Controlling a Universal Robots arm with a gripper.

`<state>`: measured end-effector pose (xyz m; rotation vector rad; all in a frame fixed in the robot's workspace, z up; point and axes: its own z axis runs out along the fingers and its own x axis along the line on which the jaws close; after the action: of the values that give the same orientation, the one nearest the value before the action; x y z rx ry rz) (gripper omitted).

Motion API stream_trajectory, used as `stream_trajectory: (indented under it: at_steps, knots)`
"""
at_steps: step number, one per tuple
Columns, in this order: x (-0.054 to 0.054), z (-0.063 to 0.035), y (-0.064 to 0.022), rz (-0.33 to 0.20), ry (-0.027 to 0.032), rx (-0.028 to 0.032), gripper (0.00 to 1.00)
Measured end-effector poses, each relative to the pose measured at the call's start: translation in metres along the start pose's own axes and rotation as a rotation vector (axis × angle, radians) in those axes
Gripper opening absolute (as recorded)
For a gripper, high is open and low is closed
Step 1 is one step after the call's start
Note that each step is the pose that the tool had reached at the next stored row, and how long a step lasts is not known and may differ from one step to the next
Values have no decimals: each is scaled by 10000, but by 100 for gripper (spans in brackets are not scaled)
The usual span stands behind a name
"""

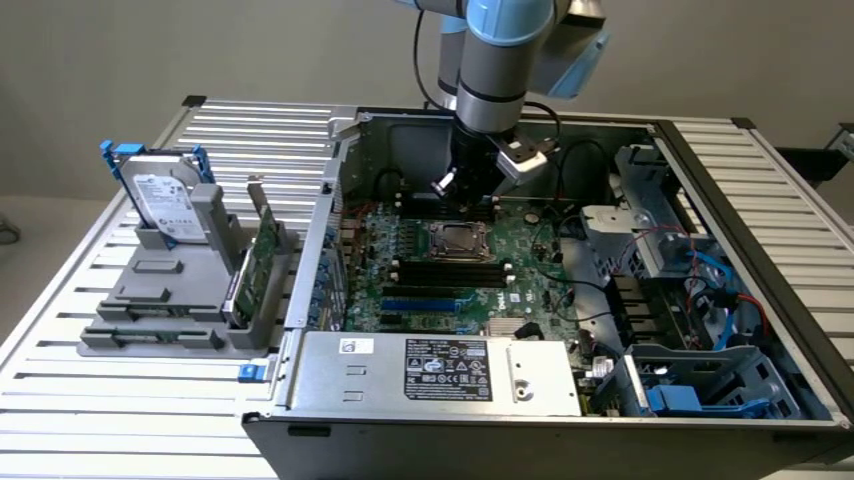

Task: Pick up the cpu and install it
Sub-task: 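Install the first cpu locking lever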

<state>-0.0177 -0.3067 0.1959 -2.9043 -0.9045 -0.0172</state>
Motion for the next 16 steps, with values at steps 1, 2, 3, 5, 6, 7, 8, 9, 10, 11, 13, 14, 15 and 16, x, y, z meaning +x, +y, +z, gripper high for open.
stream_trajectory:
  at_steps: [1, 2, 3, 5, 6, 7, 8, 9, 10, 11, 13, 14, 15, 16]
  knots:
    - [0, 1, 0, -1, 4, 4, 11]
    - [0, 2, 1, 0, 8, 8, 11]
    - [0, 2, 1, -1, 11, 12, 11]
    - [0, 3, 1, -1, 18, 20, 11]
    - [-1, 4, 2, -1, 21, 24, 11]
    - [-1, 5, 2, -1, 23, 27, 11]
    - [-2, 5, 3, -1, 25, 29, 11]
    - [-2, 5, 3, -1, 27, 32, 11]
    - [-3, 6, 3, -2, 30, 34, 11]
    - [-4, 6, 4, -1, 31, 36, 11]
    - [-4, 6, 4, -1, 33, 39, 11]
    - [-4, 7, 4, -1, 34, 40, 11]
    - [-4, 6, 4, -2, 33, 40, 11]
    - [-4, 5, 3, -3, 32, 39, 11]
